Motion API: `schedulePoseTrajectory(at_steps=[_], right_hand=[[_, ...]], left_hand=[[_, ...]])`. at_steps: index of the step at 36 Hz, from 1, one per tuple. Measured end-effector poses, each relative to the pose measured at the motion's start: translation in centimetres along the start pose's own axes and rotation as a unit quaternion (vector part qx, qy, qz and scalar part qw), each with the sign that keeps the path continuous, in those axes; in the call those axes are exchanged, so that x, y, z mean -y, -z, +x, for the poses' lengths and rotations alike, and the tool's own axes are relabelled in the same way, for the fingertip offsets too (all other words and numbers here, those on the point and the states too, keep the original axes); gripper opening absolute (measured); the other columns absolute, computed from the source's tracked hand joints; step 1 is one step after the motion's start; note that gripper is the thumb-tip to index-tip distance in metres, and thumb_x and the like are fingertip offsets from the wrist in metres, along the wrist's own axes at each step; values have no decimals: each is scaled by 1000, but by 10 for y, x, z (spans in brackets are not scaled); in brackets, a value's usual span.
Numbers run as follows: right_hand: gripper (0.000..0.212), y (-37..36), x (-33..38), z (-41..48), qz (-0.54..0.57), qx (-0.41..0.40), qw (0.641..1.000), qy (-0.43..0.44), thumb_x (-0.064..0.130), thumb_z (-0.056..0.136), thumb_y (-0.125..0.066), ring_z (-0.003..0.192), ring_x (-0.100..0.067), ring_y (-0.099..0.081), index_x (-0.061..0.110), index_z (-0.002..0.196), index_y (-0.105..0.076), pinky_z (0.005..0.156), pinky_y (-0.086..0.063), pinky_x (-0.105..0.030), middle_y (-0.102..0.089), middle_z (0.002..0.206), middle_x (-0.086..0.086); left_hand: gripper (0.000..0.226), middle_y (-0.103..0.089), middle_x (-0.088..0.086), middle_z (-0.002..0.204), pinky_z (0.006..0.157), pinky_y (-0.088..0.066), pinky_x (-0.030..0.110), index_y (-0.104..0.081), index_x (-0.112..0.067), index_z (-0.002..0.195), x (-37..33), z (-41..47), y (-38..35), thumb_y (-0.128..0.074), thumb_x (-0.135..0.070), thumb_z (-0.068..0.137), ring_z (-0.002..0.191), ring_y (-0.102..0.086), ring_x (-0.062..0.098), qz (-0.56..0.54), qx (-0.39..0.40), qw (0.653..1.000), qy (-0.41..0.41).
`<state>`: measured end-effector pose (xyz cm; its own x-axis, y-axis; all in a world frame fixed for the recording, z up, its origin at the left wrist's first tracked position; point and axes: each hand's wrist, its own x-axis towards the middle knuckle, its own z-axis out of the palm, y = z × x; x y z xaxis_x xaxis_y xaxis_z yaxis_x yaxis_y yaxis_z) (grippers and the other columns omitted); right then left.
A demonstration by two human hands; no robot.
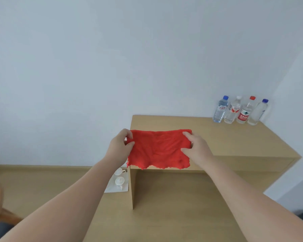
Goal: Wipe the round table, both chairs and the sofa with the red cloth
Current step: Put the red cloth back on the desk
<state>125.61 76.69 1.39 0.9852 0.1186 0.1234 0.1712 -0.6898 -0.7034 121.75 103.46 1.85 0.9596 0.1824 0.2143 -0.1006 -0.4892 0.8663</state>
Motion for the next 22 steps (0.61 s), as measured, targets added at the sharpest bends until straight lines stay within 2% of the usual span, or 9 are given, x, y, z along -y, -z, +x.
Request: schedulePoseTrajectory(at_steps=[1, 3, 5, 6, 8, 10, 13, 17, 22], right_hand=[[70, -6, -4, 14, -15, 10, 1000, -1, 4, 82, -66, 129, -19, -45, 14, 146, -41, 107, -38, -31, -38, 146, -2], [76, -19, -12, 42, -48, 25, 998, -11, 5, 84, -64, 132, -15, -40, 19, 151, -31, 101, -37, -22, -28, 151, 3], [80, -30, -18, 67, -74, 40, 996, -27, 5, 86, -62, 133, -14, -38, 21, 154, -23, 94, -36, -18, -20, 154, 7], [81, -36, -20, 81, -82, 50, 995, -37, 4, 86, -61, 133, -14, -38, 22, 154, -20, 93, -38, -18, -17, 155, 8], [83, -47, -23, 107, -92, 69, 992, -58, 2, 86, -57, 133, -16, -38, 21, 155, -17, 96, -41, -22, -14, 156, 7], [84, -57, -27, 133, -103, 82, 988, -82, 1, 84, -55, 131, -17, -41, 21, 155, -14, 97, -44, -27, -11, 157, 7], [85, -69, -31, 167, -121, 102, 982, -107, 0, 83, -51, 128, -19, -44, 21, 155, -11, 92, -44, -25, -9, 157, 8], [86, -83, -44, 204, -134, 135, 973, -133, -3, 82, -48, 116, -20, -51, 21, 155, -9, 81, -48, -27, -7, 157, 11], [87, -103, -69, 256, -149, 190, 959, -146, -3, 83, -48, 112, -19, -53, 21, 156, -6, 75, -50, -26, 0, 159, 9]], left_hand=[[25, -55, -1, 82, 56, -39, 20, -49, -25, 84, 9, 16, -5, -53, 0, 86, 67, -50, 17, 6, 3, 1000, 0], [25, -58, -3, 95, 68, -46, 26, -54, -25, 96, 27, 50, -14, -53, -2, 87, 78, -54, 17, 18, 25, 1000, 2], [38, -54, -6, 114, 84, -48, 32, -50, -25, 117, 46, 82, -22, -57, -6, 85, 95, -55, 17, 46, 58, 997, -1], [49, -50, -7, 122, 87, -47, 32, -45, -26, 126, 55, 98, -25, -60, -8, 83, 102, -53, 18, 66, 79, 995, -1], [69, -40, -8, 135, 86, -43, 27, -34, -27, 137, 69, 127, -32, -64, -8, 78, 111, -49, 17, 89, 128, 988, 10], [81, -32, -6, 142, 85, -40, 24, -25, -24, 143, 80, 155, -38, -62, -4, 74, 114, -45, 16, 115, 172, 978, 21], [85, -25, -3, 147, 82, -40, 24, -19, -22, 146, 94, 190, -45, -58, 1, 74, 113, -43, 16, 146, 213, 965, 42], [89, -18, 0, 150, 85, -39, 23, -15, -18, 148, 116, 226, -58, -54, 5, 72, 124, -38, 19, 156, 253, 951, 84], [90, -12, 1, 152, 86, -43, 26, -10, -16, 150, 140, 264, -77, -52, 5, 73, 125, -39, 22, 187, 275, 934, 132]])
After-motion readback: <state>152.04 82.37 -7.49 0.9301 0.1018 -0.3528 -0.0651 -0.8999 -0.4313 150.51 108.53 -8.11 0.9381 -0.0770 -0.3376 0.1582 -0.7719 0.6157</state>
